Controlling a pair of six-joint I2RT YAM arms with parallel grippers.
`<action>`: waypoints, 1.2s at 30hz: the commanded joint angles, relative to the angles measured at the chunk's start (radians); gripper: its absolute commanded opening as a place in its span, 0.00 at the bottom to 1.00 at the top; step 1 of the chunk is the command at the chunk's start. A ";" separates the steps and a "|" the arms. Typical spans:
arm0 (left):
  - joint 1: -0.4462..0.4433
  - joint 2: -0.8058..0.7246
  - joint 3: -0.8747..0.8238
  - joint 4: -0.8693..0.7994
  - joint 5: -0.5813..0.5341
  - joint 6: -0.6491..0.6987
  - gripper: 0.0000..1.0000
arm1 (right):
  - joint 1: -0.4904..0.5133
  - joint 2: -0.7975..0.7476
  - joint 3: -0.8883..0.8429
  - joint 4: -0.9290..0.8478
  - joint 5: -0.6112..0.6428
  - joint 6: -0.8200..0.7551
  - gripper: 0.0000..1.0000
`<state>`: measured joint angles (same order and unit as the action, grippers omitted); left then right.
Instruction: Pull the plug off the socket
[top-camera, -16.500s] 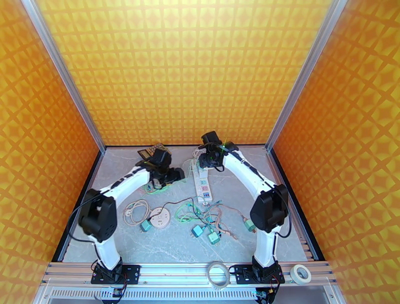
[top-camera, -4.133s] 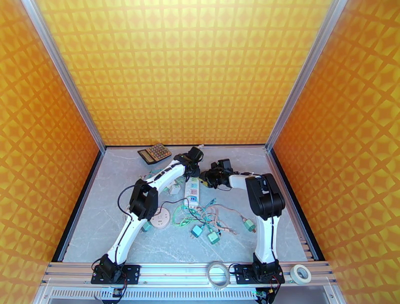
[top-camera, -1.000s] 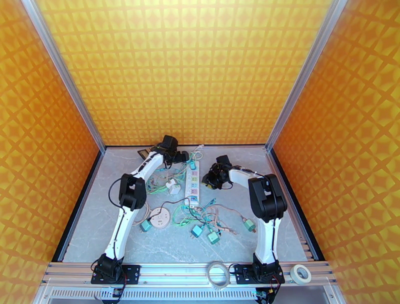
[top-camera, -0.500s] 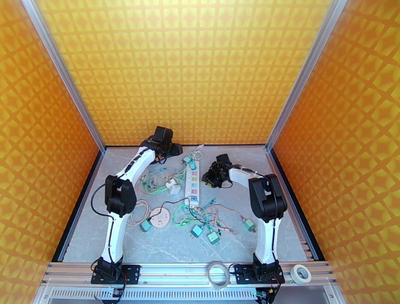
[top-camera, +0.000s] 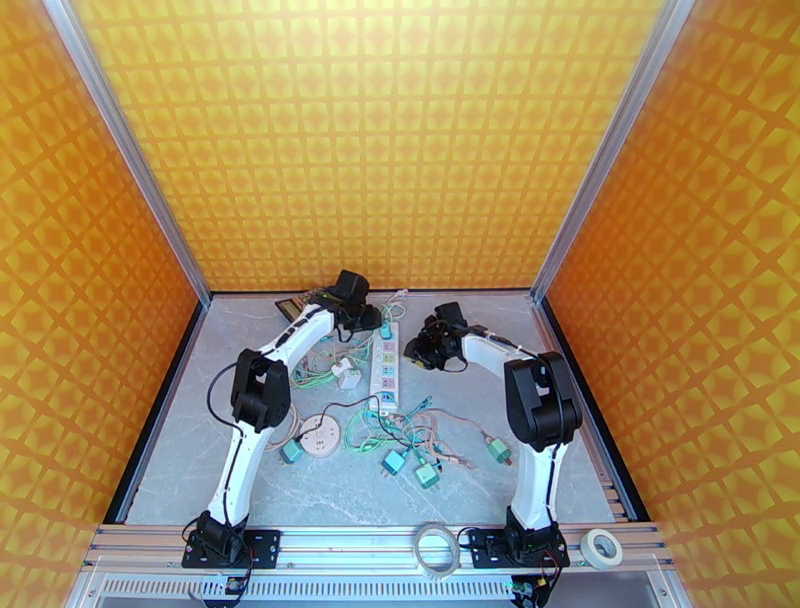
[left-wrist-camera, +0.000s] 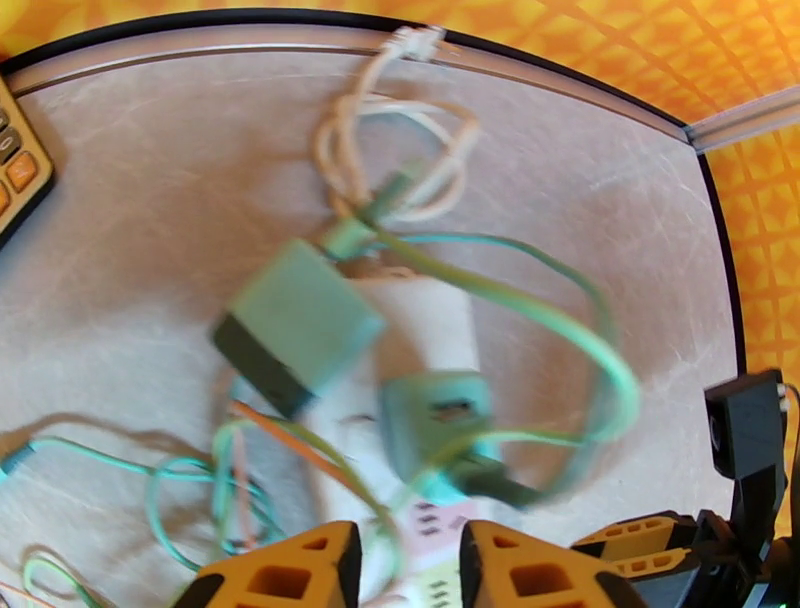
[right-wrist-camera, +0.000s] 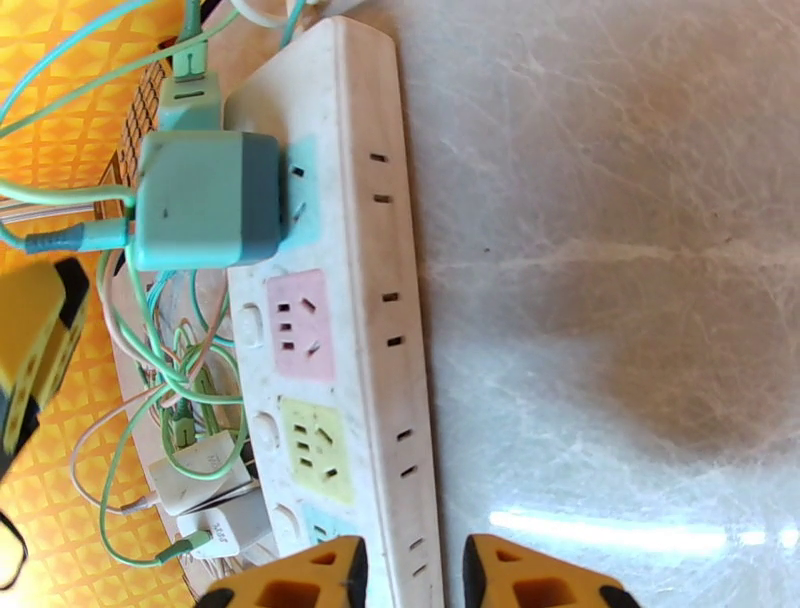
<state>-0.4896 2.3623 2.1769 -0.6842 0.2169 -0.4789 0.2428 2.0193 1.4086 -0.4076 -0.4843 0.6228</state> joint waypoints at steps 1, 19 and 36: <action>-0.038 -0.069 -0.048 0.028 -0.058 -0.021 0.36 | 0.008 -0.022 -0.019 -0.002 0.018 -0.011 0.32; -0.093 0.120 0.100 -0.092 -0.250 -0.061 0.50 | 0.023 -0.009 -0.027 0.007 0.012 -0.008 0.32; -0.092 0.261 0.260 0.016 -0.339 -0.006 0.51 | 0.030 -0.008 -0.044 0.005 -0.002 -0.009 0.32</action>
<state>-0.5880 2.5843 2.3920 -0.7017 -0.0891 -0.5140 0.2626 2.0193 1.3785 -0.4068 -0.4850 0.6228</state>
